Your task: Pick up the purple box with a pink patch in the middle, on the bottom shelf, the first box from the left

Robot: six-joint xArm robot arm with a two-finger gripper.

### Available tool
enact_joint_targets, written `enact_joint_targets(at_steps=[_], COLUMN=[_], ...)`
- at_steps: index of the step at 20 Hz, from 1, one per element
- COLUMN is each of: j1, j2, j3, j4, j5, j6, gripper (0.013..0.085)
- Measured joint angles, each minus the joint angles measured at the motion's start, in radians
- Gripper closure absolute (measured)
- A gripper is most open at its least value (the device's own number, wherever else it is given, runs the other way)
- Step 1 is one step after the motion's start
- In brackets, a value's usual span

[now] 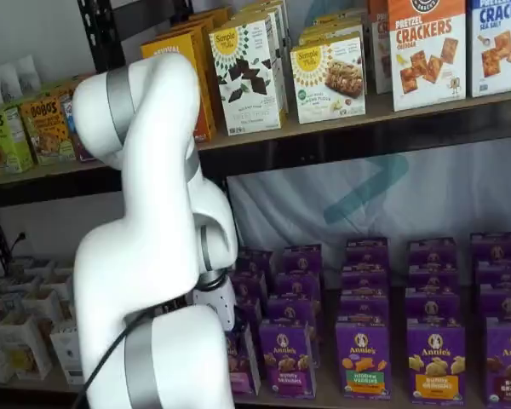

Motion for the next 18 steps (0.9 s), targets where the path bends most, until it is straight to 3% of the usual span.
enact_joint_targets(at_steps=[18], j1=[0.015], j2=[0.118], j3=[-0.146], j4=[-0.019], j5=[0.009], j6=[0.032], gripper=[0.013])
